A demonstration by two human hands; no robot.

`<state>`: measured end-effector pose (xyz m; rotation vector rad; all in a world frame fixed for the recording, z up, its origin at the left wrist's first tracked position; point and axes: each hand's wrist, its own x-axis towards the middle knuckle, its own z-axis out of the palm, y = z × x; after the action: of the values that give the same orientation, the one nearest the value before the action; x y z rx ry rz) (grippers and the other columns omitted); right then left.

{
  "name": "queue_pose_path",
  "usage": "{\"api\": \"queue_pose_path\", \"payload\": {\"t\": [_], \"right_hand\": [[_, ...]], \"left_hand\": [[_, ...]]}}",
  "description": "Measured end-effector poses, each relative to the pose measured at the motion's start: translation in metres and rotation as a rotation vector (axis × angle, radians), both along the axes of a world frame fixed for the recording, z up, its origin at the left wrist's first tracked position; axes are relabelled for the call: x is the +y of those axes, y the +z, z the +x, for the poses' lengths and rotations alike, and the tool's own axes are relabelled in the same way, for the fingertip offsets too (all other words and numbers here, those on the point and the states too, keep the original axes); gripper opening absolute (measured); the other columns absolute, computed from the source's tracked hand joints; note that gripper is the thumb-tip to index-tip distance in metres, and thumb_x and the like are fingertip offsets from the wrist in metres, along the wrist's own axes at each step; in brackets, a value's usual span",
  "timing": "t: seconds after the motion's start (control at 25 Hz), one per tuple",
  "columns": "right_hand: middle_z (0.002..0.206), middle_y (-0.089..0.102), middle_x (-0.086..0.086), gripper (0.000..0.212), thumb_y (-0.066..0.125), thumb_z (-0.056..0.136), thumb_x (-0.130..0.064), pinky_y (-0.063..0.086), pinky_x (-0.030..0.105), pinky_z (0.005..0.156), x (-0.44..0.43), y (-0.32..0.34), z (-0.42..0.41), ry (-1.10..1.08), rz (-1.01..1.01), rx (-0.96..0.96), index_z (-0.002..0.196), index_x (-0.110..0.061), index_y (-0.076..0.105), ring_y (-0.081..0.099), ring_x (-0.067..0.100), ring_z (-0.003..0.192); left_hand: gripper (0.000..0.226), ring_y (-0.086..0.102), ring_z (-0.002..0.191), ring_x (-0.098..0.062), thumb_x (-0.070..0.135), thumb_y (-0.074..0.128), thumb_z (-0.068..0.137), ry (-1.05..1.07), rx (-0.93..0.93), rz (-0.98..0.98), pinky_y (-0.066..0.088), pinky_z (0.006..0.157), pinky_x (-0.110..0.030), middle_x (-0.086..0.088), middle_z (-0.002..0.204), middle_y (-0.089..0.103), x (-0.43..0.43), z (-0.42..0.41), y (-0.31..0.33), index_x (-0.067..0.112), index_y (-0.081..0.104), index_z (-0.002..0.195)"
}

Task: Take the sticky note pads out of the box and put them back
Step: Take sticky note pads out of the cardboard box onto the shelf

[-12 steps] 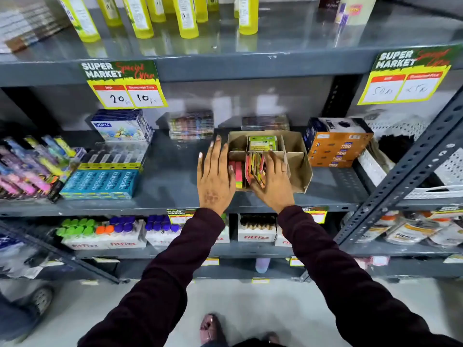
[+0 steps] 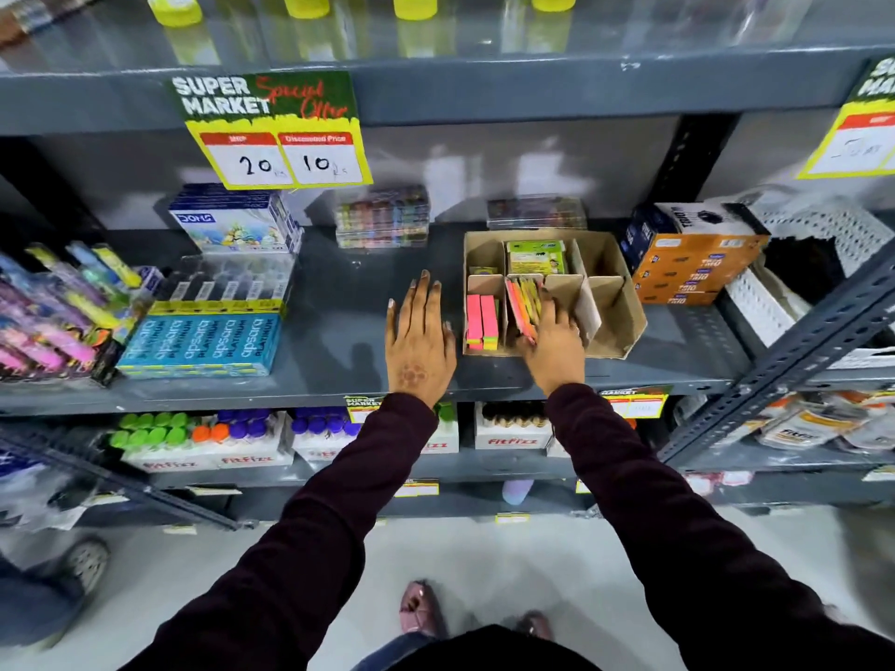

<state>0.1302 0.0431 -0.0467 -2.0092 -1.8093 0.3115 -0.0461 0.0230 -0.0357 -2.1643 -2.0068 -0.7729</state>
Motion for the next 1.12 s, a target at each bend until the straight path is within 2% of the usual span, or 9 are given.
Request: {"api": "queue_pose_path", "payload": {"t": [0.12, 0.24, 0.36, 0.52, 0.6, 0.72, 0.88, 1.0, 1.12], "right_hand": [[0.130, 0.053, 0.021, 0.060, 0.058, 0.089, -0.026, 0.050, 0.044, 0.089, -0.005, 0.015, -0.002, -0.076, 0.036, -0.028, 0.141, -0.006, 0.035, 0.058, 0.039, 0.111], [0.124, 0.058, 0.022, 0.061, 0.066, 0.082, -0.025, 0.051, 0.043, 0.083, -0.014, 0.044, -0.015, -0.149, 0.285, 0.024, 0.136, -0.004, 0.044, 0.062, 0.041, 0.103], [0.121, 0.061, 0.019, 0.068, 0.068, 0.076, -0.025, 0.048, 0.042, 0.077, -0.013, 0.073, -0.055, -0.022, 0.438, 0.024, 0.138, -0.010, 0.044, 0.066, 0.039, 0.088], [0.124, 0.062, 0.017, 0.071, 0.067, 0.076, -0.022, 0.057, 0.042, 0.062, -0.011, 0.070, -0.117, 0.200, 0.342, -0.127, 0.142, -0.016, 0.042, 0.068, 0.040, 0.087], [0.131, 0.058, 0.015, 0.072, 0.068, 0.076, -0.020, 0.057, 0.041, 0.071, -0.004, 0.057, -0.133, 0.277, 0.297, -0.226, 0.142, -0.016, 0.041, 0.065, 0.037, 0.101], [0.143, 0.045, 0.014, 0.071, 0.061, 0.083, -0.014, 0.044, 0.045, 0.102, 0.017, 0.042, -0.144, 0.372, 0.160, -0.379, 0.147, -0.016, 0.030, 0.047, 0.033, 0.128], [0.140, 0.041, 0.027, 0.058, 0.042, 0.089, 0.003, 0.040, 0.054, 0.099, 0.019, 0.031, -0.157, 0.399, -0.051, -0.619, 0.144, -0.007, 0.027, 0.045, 0.045, 0.125], [0.136, 0.045, 0.028, 0.059, 0.045, 0.089, 0.003, 0.049, 0.049, 0.088, 0.017, 0.034, -0.166, 0.437, -0.106, -0.598, 0.144, -0.009, 0.028, 0.048, 0.044, 0.123], [0.135, 0.053, 0.021, 0.067, 0.066, 0.080, -0.004, 0.049, 0.044, 0.094, 0.044, 0.054, -0.151, 0.562, -0.268, -0.399, 0.140, -0.010, 0.036, 0.053, 0.037, 0.123]], "left_hand": [[0.052, 0.029, 0.139, -0.023, 0.017, 0.043, 0.092, 0.029, -0.003, -0.008, 0.020, 0.117, -0.046, -0.012, 0.152, 0.031, 0.001, -0.027, -0.007, 0.007, 0.028, 0.140], [0.053, 0.030, 0.139, -0.024, 0.016, 0.044, 0.091, 0.084, -0.021, -0.030, 0.019, 0.117, -0.046, -0.013, 0.151, 0.031, 0.004, -0.062, -0.013, 0.006, 0.028, 0.140], [0.057, 0.028, 0.140, -0.023, 0.015, 0.046, 0.088, 0.108, -0.045, -0.079, 0.017, 0.118, -0.045, -0.011, 0.153, 0.028, 0.007, -0.092, -0.019, 0.007, 0.027, 0.141], [0.054, 0.029, 0.139, -0.023, 0.020, 0.047, 0.089, 0.100, -0.045, -0.093, 0.017, 0.117, -0.043, -0.012, 0.151, 0.032, 0.008, -0.119, -0.029, 0.006, 0.031, 0.139], [0.058, 0.033, 0.137, -0.027, 0.034, 0.043, 0.088, 0.081, -0.044, -0.152, 0.017, 0.117, -0.043, -0.016, 0.148, 0.038, 0.002, -0.130, -0.036, 0.004, 0.035, 0.137], [0.080, 0.037, 0.134, -0.029, 0.059, 0.026, 0.079, 0.031, 0.009, -0.253, 0.023, 0.116, -0.043, -0.017, 0.144, 0.042, -0.012, -0.150, -0.047, 0.004, 0.038, 0.135], [0.083, 0.021, 0.142, -0.030, 0.053, 0.050, 0.080, -0.100, 0.097, -0.311, 0.017, 0.118, -0.043, -0.017, 0.153, 0.024, -0.021, -0.169, -0.055, 0.003, 0.026, 0.142], [0.103, 0.009, 0.145, -0.025, 0.051, 0.067, 0.072, -0.140, 0.175, -0.417, 0.009, 0.120, -0.041, -0.013, 0.158, 0.008, -0.019, -0.178, -0.052, 0.007, 0.010, 0.146], [0.119, -0.001, 0.146, -0.024, 0.053, 0.072, 0.068, -0.060, 0.248, -0.510, 0.007, 0.120, -0.035, -0.013, 0.158, -0.005, -0.011, -0.185, -0.052, 0.005, -0.005, 0.145]]}}
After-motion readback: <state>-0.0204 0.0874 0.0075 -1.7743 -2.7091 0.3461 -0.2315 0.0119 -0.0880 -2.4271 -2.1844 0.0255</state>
